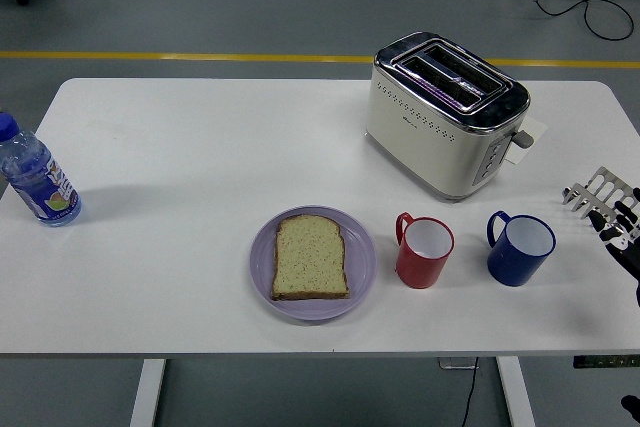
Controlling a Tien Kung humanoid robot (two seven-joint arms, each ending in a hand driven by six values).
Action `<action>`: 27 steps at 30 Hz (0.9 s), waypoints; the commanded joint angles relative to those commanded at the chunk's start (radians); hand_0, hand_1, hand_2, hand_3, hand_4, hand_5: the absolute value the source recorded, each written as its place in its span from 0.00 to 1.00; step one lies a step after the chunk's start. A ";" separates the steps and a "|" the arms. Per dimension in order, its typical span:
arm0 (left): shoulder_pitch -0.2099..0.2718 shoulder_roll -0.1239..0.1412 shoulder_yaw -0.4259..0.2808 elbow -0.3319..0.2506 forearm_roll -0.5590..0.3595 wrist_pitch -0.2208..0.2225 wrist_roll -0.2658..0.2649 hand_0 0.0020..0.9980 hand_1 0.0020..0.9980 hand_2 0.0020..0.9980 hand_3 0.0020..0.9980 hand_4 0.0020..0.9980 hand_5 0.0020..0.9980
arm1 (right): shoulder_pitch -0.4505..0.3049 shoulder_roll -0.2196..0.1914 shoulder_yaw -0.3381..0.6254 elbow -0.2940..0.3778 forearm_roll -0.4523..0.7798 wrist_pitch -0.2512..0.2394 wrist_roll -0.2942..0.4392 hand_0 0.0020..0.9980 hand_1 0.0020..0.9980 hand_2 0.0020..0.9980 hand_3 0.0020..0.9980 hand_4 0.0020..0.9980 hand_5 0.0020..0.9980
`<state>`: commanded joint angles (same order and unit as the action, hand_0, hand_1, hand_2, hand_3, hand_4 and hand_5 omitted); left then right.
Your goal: Pick up the cup,pour liquid into bread,place the cup on the desk
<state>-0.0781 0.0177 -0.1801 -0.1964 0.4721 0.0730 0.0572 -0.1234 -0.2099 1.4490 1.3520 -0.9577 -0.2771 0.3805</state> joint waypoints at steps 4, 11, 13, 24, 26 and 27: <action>0.002 -0.001 0.010 -0.001 -0.004 -0.001 0.000 0.64 0.65 0.66 0.56 0.32 0.84 | -0.020 0.011 -0.035 -0.031 0.015 -0.042 0.065 0.92 0.86 0.97 1.00 0.97 0.18; 0.006 -0.004 0.024 -0.002 -0.009 -0.003 0.001 0.64 0.65 0.66 0.56 0.32 0.84 | -0.026 0.031 -0.075 -0.079 0.008 -0.062 0.100 0.92 0.86 0.97 1.00 0.99 0.23; 0.006 -0.005 0.028 -0.002 -0.011 -0.003 0.001 0.64 0.65 0.66 0.56 0.32 0.84 | -0.027 0.034 -0.093 -0.089 0.003 -0.065 0.106 0.92 0.86 0.97 1.00 0.99 0.23; 0.006 -0.007 0.040 -0.002 -0.016 -0.003 0.001 0.63 0.65 0.66 0.56 0.32 0.84 | -0.009 0.063 -0.163 -0.150 -0.014 -0.083 0.136 0.93 0.86 0.97 1.00 0.99 0.23; 0.006 -0.007 0.040 -0.002 -0.016 -0.003 0.001 0.63 0.65 0.66 0.56 0.32 0.84 | 0.002 0.067 -0.174 -0.167 -0.015 -0.085 0.138 0.93 0.86 0.97 1.00 0.99 0.23; 0.006 -0.007 0.040 -0.002 -0.017 -0.003 0.001 0.63 0.65 0.66 0.56 0.32 0.84 | 0.008 0.069 -0.179 -0.176 -0.015 -0.086 0.140 0.93 0.86 0.97 1.00 0.99 0.23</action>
<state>-0.0720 0.0102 -0.1403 -0.1986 0.4555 0.0696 0.0582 -0.1156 -0.1410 1.2701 1.1763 -0.9726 -0.3635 0.5201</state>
